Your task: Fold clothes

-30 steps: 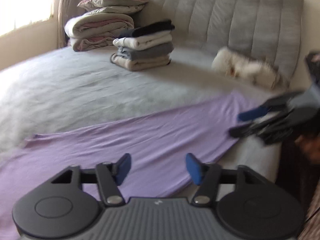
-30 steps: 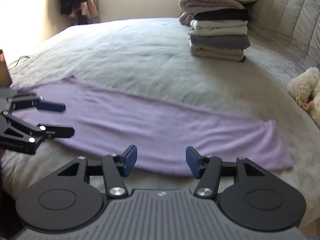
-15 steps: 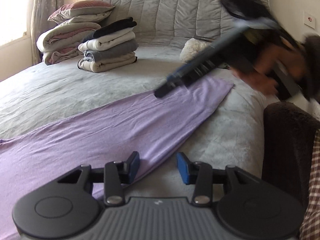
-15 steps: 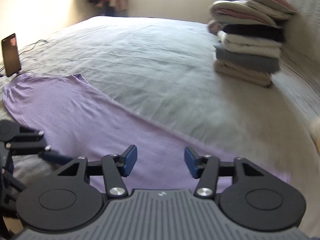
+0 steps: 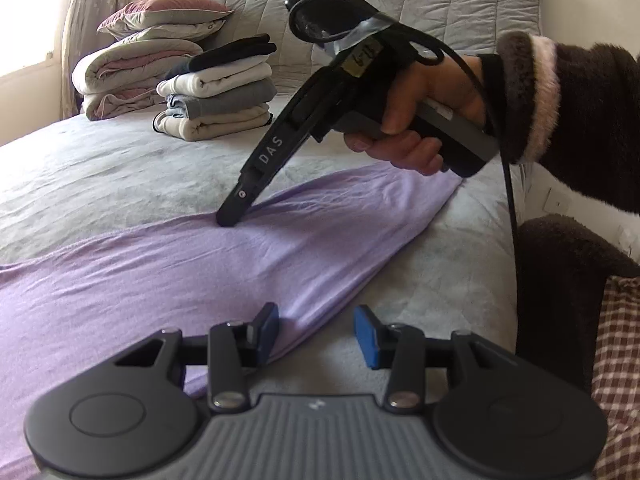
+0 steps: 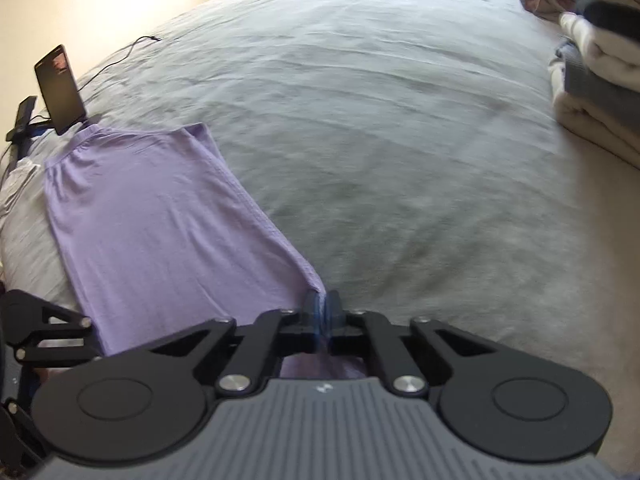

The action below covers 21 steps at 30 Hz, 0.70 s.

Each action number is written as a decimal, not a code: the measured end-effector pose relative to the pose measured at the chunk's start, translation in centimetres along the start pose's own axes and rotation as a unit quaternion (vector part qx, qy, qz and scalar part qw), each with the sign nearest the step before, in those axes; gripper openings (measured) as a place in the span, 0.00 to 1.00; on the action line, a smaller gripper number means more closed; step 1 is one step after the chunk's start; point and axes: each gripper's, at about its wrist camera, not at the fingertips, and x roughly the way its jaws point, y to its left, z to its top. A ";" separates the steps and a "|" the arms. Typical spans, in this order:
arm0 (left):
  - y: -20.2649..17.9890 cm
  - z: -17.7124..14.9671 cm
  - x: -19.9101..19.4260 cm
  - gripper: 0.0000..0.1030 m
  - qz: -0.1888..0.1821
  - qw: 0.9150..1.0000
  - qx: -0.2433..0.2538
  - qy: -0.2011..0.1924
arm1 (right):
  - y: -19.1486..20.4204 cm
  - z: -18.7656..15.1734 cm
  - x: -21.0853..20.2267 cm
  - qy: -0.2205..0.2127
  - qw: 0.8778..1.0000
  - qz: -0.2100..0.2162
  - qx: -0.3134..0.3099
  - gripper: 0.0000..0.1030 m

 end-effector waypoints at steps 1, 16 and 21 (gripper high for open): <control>0.0 0.0 0.0 0.43 -0.002 1.000 0.000 0.001 | -0.2 0.0 -0.1 -0.010 1.000 -0.010 0.009 0.03; -0.5 3.2 2.7 0.46 -0.087 0.995 -0.044 0.007 | -5.7 -3.6 -5.0 -0.014 0.999 -0.030 0.018 0.43; -3.0 3.1 4.9 0.47 -0.109 0.994 -0.009 0.025 | -6.3 -5.2 -4.8 -0.007 0.998 -0.065 0.025 0.02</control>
